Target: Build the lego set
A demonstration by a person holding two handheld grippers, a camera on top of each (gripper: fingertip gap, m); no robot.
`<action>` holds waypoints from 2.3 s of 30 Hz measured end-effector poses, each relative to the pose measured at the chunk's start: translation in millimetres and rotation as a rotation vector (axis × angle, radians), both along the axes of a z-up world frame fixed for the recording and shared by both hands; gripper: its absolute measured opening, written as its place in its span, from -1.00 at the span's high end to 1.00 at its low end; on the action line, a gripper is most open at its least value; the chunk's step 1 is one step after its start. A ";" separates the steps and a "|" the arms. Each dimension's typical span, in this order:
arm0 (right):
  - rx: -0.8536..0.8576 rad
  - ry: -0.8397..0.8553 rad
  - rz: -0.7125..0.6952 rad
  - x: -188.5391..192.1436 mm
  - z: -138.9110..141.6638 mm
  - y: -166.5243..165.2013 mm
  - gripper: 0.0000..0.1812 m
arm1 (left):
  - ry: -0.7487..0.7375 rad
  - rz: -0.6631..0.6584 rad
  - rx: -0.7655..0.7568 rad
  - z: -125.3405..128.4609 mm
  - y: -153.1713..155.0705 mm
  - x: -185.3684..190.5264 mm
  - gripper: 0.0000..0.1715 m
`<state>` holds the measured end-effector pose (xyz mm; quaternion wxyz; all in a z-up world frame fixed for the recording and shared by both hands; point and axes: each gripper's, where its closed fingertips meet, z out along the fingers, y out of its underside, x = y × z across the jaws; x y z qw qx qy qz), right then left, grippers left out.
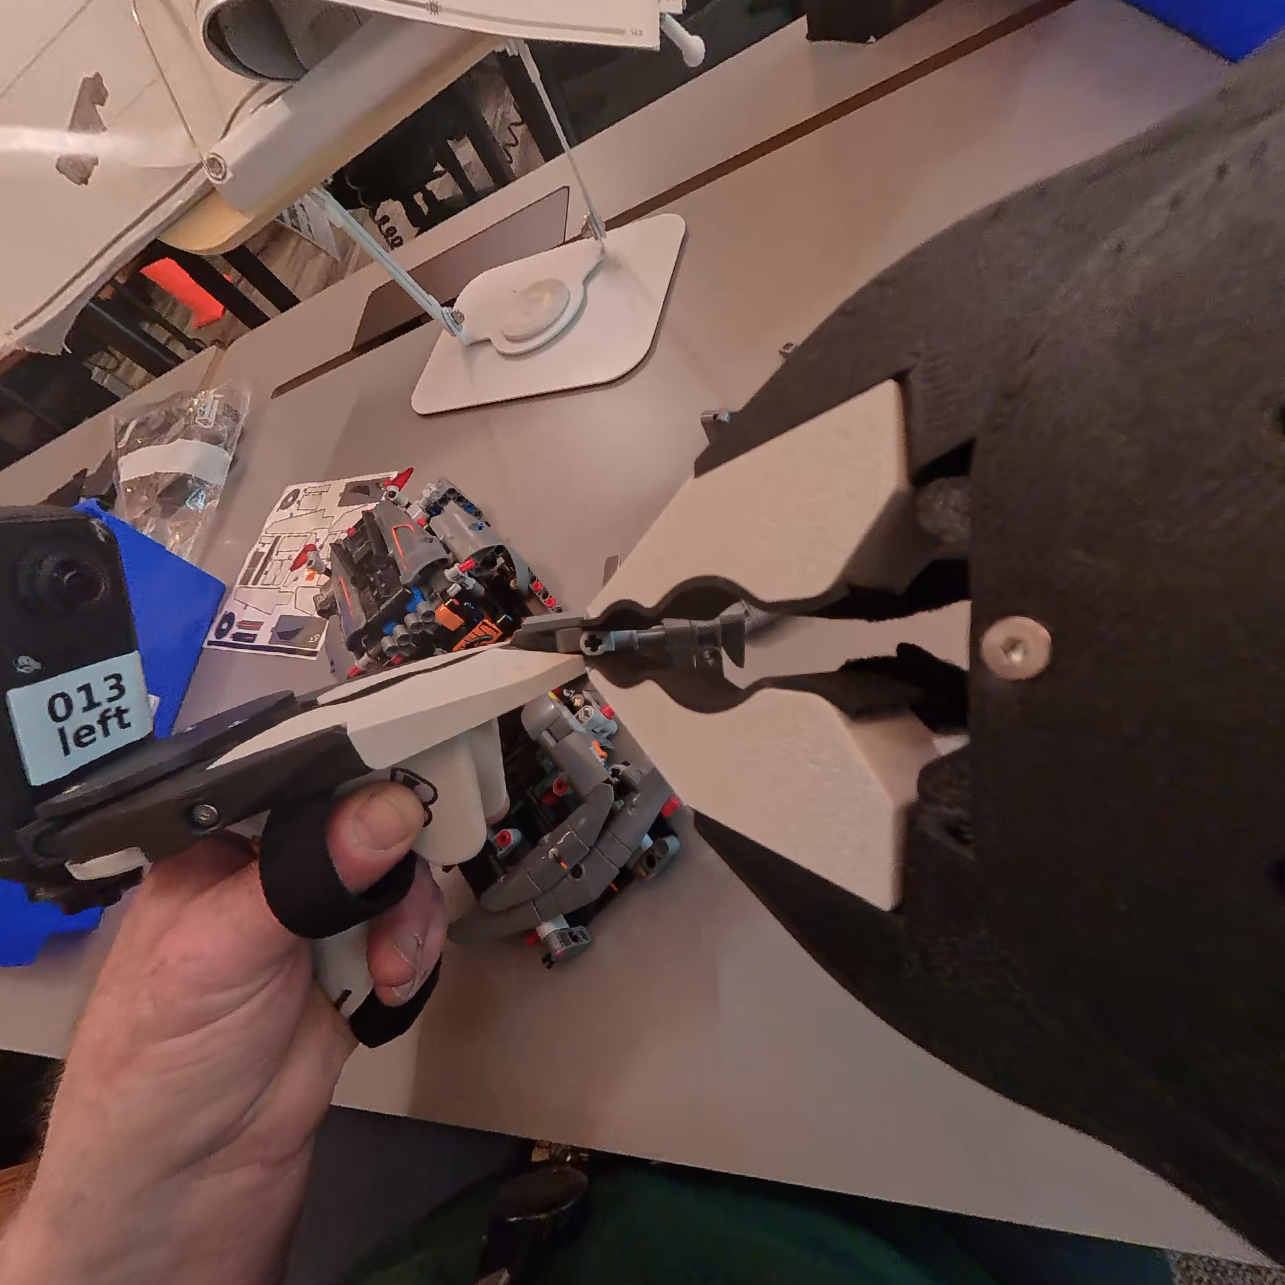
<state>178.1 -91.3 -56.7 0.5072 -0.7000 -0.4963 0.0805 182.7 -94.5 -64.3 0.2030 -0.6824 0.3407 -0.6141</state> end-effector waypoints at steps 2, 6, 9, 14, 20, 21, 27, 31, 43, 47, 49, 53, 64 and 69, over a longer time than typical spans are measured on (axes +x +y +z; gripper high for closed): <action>0.002 -0.030 -0.006 1.6 -0.3 1.9 0.96 | 0.009 0.008 0.011 -0.2 1.6 1.0 0.99; 0.008 -0.080 -0.014 3.5 -1.8 4.0 0.96 | 0.018 0.015 0.006 -1.0 4.1 2.7 0.99; 0.010 -0.083 -0.009 4.7 -1.7 3.4 0.96 | 0.013 0.014 -0.004 -0.3 4.2 4.1 0.99; 0.020 -0.126 -0.020 6.3 -3.3 3.9 0.96 | 0.014 0.015 -0.021 -1.0 5.0 5.9 0.99; 0.067 -0.146 -0.053 10.0 -2.9 6.2 0.96 | 0.015 0.030 -0.017 0.3 6.7 6.6 0.99; 0.081 -0.134 -0.062 10.7 -1.0 6.9 0.97 | 0.005 0.030 -0.025 1.9 6.9 6.6 0.99; 0.046 -0.047 -0.085 15.1 -2.1 5.6 0.97 | 0.025 0.042 0.023 1.7 5.8 9.6 0.99; 0.072 0.031 -0.132 17.4 10.6 10.4 0.87 | 0.028 0.099 0.120 8.6 14.8 7.9 0.99; -0.203 0.712 -0.394 38.8 28.6 19.2 0.51 | 0.085 0.259 0.693 40.7 22.0 14.5 0.99; -0.289 0.843 -0.359 33.9 28.8 17.7 0.50 | 0.110 0.282 0.824 45.1 17.4 15.9 1.00; -0.299 0.875 -0.365 32.4 28.2 17.3 0.49 | 0.125 0.287 0.870 45.4 15.7 16.3 1.00; -0.335 0.951 -0.362 32.3 29.3 18.1 0.51 | 0.132 0.296 0.928 47.3 12.2 17.6 1.00; -0.364 1.006 -0.331 32.0 30.2 15.1 0.54 | 0.138 0.303 1.016 51.7 6.4 20.6 0.99; -0.343 0.986 -0.319 32.5 31.2 13.5 0.68 | 0.135 0.308 1.034 52.4 5.9 21.7 0.99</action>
